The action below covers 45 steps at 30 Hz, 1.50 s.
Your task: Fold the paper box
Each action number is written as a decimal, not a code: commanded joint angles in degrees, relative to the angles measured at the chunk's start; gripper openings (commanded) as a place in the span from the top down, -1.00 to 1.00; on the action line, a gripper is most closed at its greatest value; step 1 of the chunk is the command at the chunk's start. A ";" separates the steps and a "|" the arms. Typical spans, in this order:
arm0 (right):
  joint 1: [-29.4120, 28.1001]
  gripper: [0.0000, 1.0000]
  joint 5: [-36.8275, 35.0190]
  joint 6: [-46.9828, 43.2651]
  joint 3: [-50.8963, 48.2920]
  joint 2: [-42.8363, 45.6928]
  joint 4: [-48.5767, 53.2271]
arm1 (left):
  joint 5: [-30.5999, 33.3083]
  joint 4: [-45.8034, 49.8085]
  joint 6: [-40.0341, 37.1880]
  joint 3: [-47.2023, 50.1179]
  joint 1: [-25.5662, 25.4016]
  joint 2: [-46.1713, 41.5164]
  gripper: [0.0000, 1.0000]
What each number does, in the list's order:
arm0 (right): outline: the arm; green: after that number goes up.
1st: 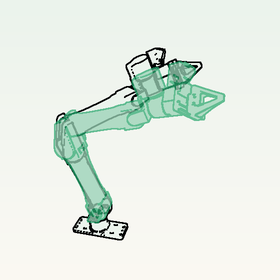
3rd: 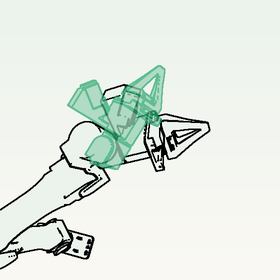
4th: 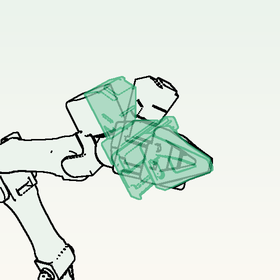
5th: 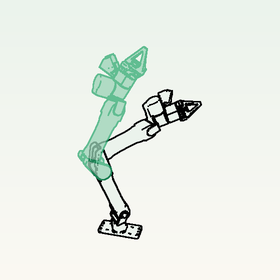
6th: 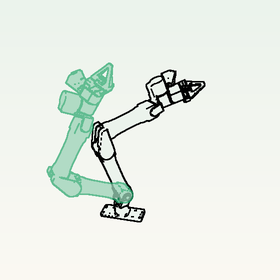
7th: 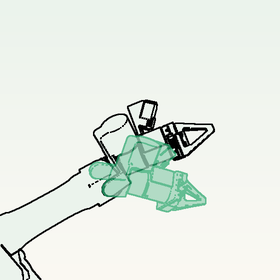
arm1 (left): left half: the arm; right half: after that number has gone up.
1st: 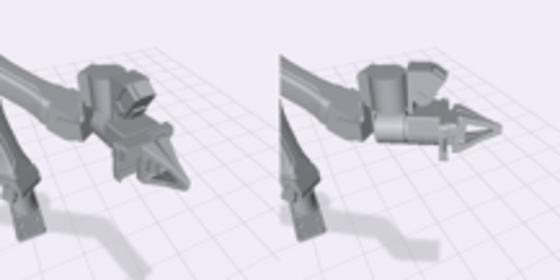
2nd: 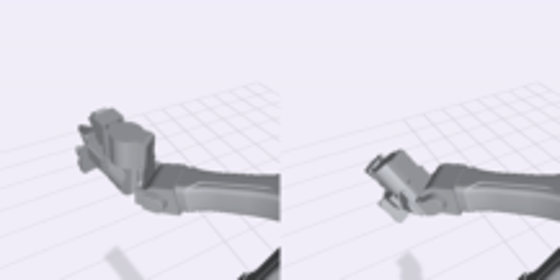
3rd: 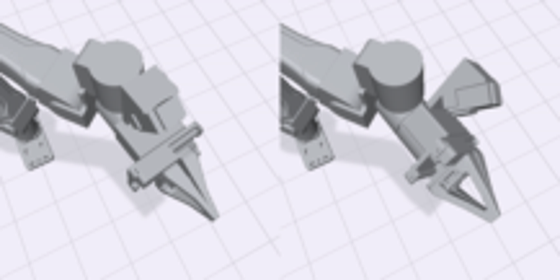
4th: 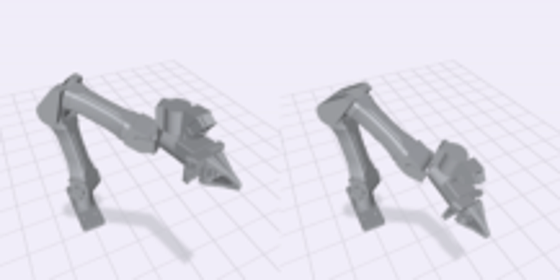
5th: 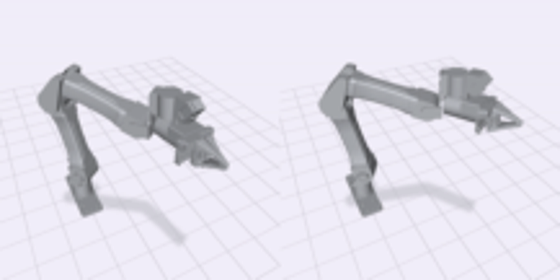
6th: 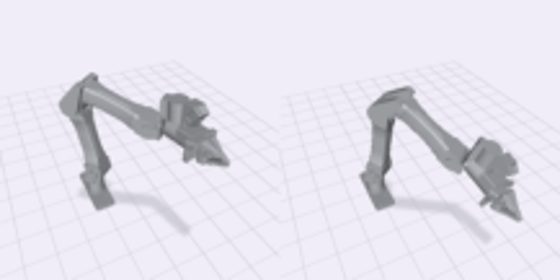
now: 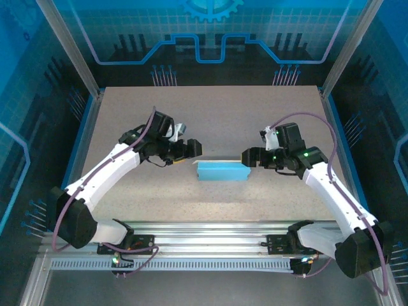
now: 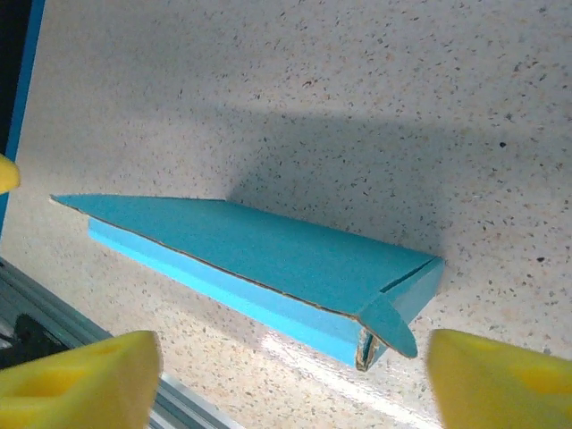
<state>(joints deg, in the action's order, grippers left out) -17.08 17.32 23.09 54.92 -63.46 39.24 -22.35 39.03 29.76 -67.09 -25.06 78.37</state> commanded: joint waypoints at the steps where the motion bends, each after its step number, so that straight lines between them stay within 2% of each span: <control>1: 0.03 -0.34 -1.62 -6.26 2.20 0.30 4.92 | 3.01 8.64 -10.71 -2.32 0.46 -0.47 -0.59; 4: -1.75 -0.14 -4.08 -8.75 3.84 -1.38 7.14 | 2.90 10.26 -13.99 -3.34 0.50 0.95 -0.32; 6: -3.28 -0.08 -6.98 -9.95 4.79 -2.77 8.29 | 2.47 11.02 -15.33 -4.42 0.37 2.27 -0.16; 11: -5.78 0.04 -13.10 -11.54 6.20 -5.91 9.71 | -0.56 11.75 -18.51 -6.40 0.10 5.24 -0.01; 20: -6.34 0.18 -14.75 -12.23 6.52 -6.92 9.37 | -1.48 13.00 -22.36 -8.63 -1.20 7.27 0.00; 27: -6.32 0.39 -13.11 -12.55 6.77 -8.08 8.63 | -1.04 13.42 -23.43 -9.35 -2.76 8.89 0.01; 45: -6.46 0.65 -12.66 -12.33 6.67 -8.47 8.44 | 5.72 13.25 -25.09 -11.04 -4.75 11.67 0.17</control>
<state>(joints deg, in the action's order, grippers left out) -22.61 3.64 11.27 60.03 -71.40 47.16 -18.76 50.94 6.42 -76.40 -29.26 89.43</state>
